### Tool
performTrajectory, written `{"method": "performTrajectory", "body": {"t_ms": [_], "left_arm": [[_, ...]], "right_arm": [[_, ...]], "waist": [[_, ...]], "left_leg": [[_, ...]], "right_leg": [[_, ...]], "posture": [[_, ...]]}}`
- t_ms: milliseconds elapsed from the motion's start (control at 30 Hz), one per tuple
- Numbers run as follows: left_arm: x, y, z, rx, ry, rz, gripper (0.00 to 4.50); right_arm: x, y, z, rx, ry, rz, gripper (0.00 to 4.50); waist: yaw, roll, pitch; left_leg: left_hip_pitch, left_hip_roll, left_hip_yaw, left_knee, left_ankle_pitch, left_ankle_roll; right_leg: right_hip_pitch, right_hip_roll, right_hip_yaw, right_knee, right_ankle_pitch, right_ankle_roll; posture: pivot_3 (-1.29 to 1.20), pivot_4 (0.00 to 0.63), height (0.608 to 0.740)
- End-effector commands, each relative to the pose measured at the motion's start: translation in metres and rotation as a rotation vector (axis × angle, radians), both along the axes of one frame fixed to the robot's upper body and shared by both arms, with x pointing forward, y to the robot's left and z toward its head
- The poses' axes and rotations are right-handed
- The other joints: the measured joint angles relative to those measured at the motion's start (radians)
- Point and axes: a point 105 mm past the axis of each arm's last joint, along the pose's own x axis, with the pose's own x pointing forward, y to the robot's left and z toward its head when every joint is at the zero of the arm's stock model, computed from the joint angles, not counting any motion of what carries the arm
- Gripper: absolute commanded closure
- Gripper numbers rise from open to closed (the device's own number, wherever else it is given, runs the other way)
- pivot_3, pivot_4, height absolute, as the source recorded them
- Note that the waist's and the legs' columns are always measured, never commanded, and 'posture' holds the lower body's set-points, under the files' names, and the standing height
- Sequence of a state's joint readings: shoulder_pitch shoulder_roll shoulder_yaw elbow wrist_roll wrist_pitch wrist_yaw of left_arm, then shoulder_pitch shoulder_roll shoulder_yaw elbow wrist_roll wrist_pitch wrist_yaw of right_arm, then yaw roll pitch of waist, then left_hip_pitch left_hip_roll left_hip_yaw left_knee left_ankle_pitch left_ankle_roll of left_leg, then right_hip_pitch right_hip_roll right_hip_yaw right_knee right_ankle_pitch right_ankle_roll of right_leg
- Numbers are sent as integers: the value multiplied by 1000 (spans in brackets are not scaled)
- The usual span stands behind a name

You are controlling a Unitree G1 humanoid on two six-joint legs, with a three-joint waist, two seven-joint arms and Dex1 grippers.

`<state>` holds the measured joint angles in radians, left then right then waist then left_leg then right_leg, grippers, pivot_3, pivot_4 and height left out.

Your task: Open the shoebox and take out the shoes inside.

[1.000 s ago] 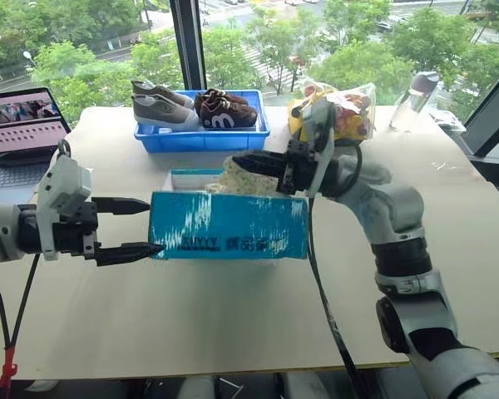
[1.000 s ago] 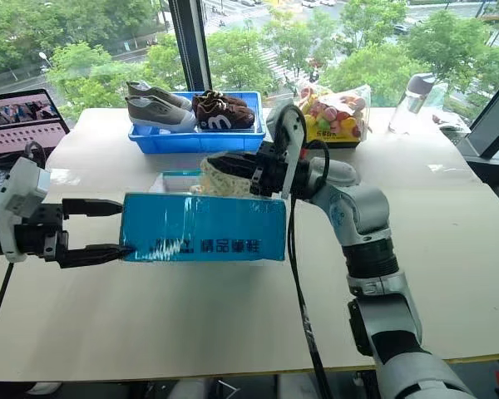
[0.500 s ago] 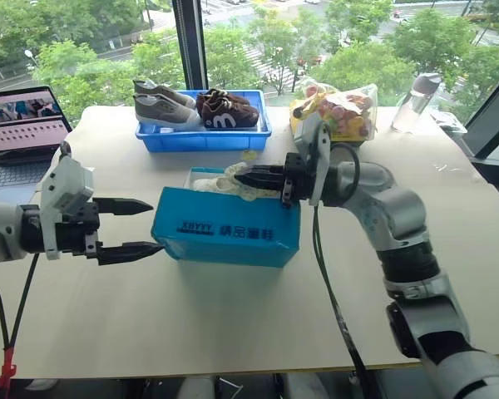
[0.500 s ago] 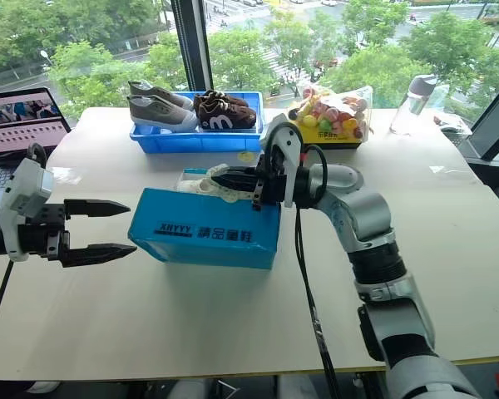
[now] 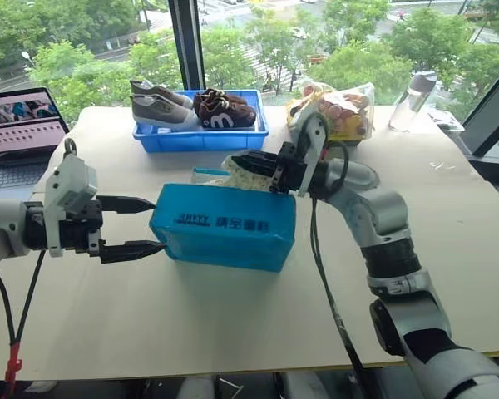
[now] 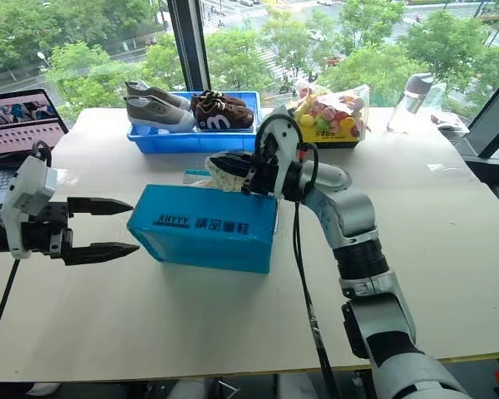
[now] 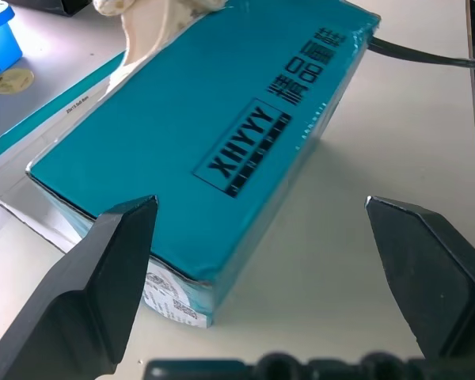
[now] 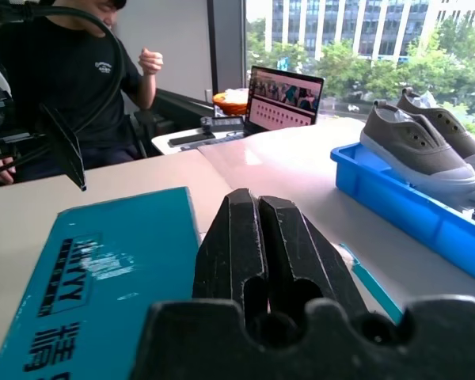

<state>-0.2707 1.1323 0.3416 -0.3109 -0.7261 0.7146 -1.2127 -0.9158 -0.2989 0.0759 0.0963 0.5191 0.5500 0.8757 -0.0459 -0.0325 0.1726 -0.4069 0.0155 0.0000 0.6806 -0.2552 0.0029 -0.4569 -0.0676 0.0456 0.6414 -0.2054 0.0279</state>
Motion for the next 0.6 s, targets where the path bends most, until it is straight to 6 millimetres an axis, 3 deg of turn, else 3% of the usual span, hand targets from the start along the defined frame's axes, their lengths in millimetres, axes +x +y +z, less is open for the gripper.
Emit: {"method": "performTrajectory", "body": {"t_ms": [33, 200, 267, 600], "left_arm": [[-1, -1, 8, 14, -52, -15, 0], [0, -1, 8, 16, -52, -17, 0], [1, -1, 8, 18, -53, -18, 0], [4, -3, 9, 21, -54, -33, 0]], "right_arm": [[-51, 0, 26, 78, 15, 270, 4464], [-96, -9, 11, 3, 128, 498, 4464], [-104, -11, 2, -36, 161, 535, 4464], [-103, -2, -55, -217, 276, 487, 4464]], "waist": [[0, 0, 0], [3, 0, 0], [3, 0, 0], [1, 0, 0]], "left_leg": [[0, 0, 0, 0, 0, 0], [1, 0, 0, 0, 0, 0], [2, 0, 0, 1, 0, 0], [3, 0, 0, 2, 0, 0]], "right_leg": [[0, 0, 0, 0, 0, 0], [1, -1, -1, 0, 0, 0], [2, -1, -1, 0, 0, 0], [3, 0, 0, 0, 0, 0]], "posture": [[0, 150, 740], [0, 150, 740], [0, 150, 740], [0, 150, 740]]}}
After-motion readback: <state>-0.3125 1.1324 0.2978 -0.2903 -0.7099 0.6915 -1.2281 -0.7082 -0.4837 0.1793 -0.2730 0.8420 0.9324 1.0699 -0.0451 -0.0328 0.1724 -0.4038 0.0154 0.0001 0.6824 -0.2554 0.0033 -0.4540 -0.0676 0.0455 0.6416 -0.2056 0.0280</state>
